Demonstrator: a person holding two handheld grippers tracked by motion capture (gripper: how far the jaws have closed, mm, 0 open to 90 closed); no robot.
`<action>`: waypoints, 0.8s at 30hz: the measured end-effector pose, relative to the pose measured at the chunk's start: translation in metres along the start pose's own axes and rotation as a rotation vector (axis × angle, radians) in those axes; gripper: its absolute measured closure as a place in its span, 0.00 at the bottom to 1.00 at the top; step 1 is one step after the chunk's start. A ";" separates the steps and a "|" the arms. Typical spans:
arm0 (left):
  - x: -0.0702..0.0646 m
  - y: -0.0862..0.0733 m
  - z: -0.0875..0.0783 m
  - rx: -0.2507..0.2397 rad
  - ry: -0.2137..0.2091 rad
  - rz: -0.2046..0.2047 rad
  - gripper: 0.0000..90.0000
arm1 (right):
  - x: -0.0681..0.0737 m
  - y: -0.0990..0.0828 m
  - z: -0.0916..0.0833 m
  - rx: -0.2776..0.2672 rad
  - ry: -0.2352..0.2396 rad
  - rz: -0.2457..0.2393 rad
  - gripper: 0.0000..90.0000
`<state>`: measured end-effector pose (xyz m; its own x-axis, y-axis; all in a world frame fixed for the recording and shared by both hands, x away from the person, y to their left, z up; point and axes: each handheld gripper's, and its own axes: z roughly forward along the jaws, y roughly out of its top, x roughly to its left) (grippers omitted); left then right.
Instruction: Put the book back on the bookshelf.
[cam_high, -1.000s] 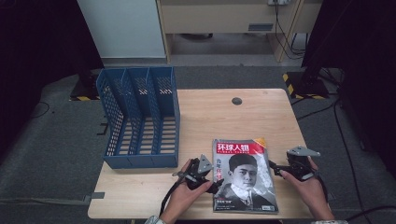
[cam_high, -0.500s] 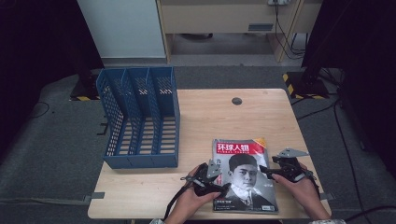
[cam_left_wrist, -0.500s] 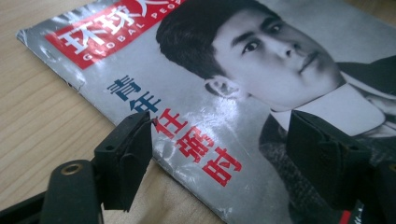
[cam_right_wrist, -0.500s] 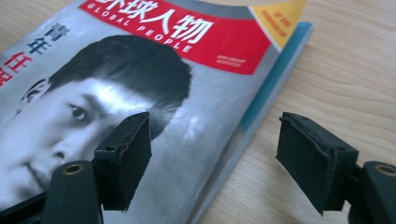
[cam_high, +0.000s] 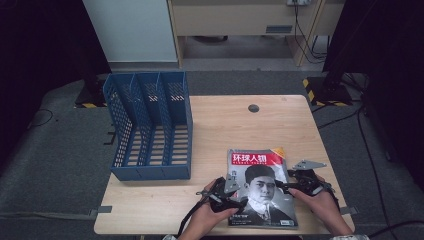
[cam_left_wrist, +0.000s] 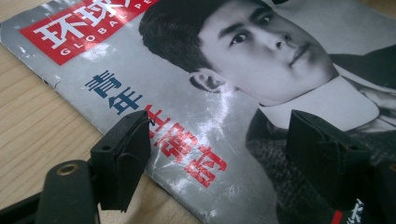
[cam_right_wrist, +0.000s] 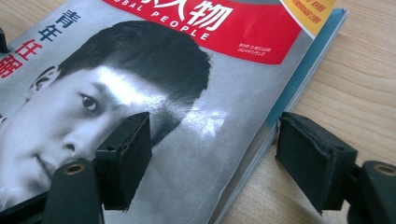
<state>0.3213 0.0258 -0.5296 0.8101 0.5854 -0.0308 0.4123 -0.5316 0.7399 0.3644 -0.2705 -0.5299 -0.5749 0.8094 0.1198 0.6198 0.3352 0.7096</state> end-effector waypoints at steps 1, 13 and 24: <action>-0.001 0.000 0.000 0.000 0.004 0.003 0.24 | 0.000 0.000 0.000 -0.002 -0.002 -0.003 0.31; -0.004 -0.003 0.004 -0.018 0.018 0.006 0.19 | 0.004 0.004 -0.013 -0.091 0.024 0.021 0.44; -0.006 -0.002 0.004 -0.014 0.025 0.010 0.19 | 0.012 -0.002 -0.021 -0.076 0.085 0.052 0.52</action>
<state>0.3176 0.0212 -0.5341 0.8034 0.5954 -0.0064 0.3980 -0.5289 0.7496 0.3453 -0.2718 -0.5149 -0.5885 0.7797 0.2137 0.6093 0.2540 0.7512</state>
